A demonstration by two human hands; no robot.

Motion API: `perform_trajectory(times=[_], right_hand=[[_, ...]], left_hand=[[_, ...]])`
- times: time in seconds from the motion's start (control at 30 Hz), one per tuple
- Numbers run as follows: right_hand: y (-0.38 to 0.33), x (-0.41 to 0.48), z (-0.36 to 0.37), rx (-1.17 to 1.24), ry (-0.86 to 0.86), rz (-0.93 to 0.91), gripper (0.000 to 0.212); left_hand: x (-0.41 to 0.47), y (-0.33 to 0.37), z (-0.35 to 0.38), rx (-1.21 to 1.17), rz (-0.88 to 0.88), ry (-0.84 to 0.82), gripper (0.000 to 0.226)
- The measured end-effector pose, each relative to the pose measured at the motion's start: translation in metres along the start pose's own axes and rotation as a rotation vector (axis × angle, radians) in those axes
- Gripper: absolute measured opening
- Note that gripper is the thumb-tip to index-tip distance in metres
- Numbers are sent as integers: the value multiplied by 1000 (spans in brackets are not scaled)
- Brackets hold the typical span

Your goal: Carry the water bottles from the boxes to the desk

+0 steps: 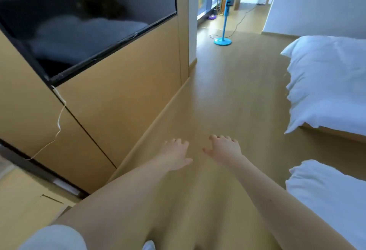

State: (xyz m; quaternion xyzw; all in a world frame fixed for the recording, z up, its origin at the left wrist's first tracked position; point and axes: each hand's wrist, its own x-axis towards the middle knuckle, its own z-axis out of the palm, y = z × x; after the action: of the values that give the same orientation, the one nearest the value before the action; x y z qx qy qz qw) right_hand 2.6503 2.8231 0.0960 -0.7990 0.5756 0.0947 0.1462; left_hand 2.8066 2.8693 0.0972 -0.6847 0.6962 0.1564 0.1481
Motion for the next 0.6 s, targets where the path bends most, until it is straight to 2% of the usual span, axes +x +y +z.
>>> perform_trajectory(times=[0.27, 0.6], right_hand=[[82, -15, 0, 92, 8, 188, 55], [97, 48, -18, 57, -20, 273, 55]], left_hand=[[42, 70, -15, 121, 162, -25, 64], [123, 53, -40, 84, 253, -60, 61]])
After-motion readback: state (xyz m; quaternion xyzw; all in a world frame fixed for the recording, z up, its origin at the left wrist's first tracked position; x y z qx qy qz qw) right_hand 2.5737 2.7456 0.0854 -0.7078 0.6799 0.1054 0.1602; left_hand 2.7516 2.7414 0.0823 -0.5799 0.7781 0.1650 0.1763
